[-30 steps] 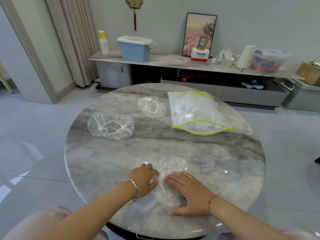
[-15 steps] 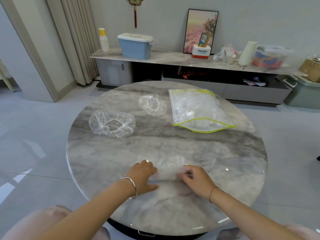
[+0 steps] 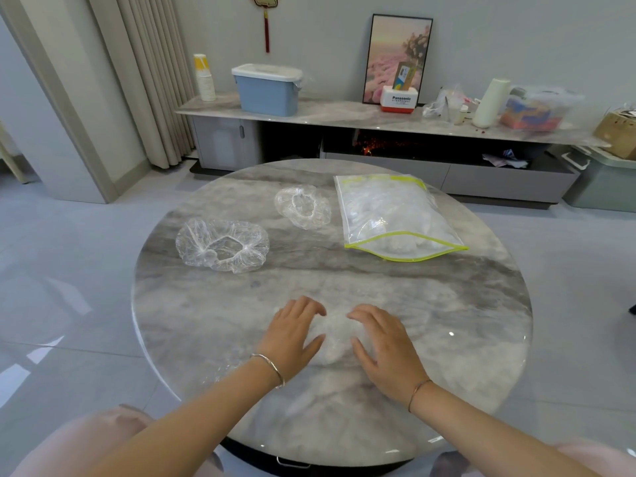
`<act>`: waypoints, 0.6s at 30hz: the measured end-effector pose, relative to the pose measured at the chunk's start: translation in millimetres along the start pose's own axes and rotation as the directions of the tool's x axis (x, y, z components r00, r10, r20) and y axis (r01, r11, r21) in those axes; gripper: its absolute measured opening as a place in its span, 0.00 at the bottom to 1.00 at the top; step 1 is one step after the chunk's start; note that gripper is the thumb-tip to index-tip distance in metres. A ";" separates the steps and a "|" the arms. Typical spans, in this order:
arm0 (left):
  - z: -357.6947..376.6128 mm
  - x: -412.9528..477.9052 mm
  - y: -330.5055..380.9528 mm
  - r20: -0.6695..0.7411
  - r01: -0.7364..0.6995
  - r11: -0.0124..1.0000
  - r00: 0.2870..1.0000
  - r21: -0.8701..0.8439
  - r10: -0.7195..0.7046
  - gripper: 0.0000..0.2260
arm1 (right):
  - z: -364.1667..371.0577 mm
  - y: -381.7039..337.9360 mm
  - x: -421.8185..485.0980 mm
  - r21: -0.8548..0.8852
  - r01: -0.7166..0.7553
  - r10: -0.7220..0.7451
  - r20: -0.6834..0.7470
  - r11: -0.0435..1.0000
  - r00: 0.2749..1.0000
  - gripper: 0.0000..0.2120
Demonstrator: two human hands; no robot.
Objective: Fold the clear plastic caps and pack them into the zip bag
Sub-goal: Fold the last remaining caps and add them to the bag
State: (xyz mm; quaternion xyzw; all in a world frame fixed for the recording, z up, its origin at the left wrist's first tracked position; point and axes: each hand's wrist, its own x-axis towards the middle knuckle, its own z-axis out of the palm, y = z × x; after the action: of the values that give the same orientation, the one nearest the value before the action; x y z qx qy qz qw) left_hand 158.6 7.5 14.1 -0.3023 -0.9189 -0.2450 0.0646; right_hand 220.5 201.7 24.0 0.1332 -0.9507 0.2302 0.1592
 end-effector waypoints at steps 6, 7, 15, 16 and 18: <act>11.0 -7.6 -5.2 0.277 -0.311 0.937 0.925 0.159 0.260 0.24 | 8.6 8.4 -12.4 -0.116 -0.047 0.086 0.361 0.992 0.928 0.38; 13.5 -10.1 -5.9 0.321 -0.310 0.931 0.917 0.196 0.237 0.29 | 9.2 11.9 -12.8 -0.144 -0.035 0.092 0.415 0.989 0.905 0.41; 23.0 -20.5 -6.4 0.484 -0.217 0.958 0.869 0.189 0.101 0.38 | 23.4 28.2 -19.6 -0.245 0.090 0.035 0.462 0.965 0.886 0.36; 23.1 -20.7 -5.6 0.488 -0.212 0.959 0.867 0.189 0.096 0.38 | 24.1 28.5 -19.6 -0.223 0.084 0.032 0.470 0.971 0.882 0.36; 22.9 -20.3 -4.5 0.493 -0.215 0.958 0.865 0.189 0.097 0.38 | 25.5 28.3 -20.1 -0.187 0.071 0.034 0.506 0.980 0.862 0.37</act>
State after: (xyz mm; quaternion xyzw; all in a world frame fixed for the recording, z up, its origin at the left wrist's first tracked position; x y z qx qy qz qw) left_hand 173.1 5.0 -13.1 -0.4172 -0.9012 -0.0449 -0.1088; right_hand 223.4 217.3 -16.0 0.1813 -0.9760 0.0892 -0.0813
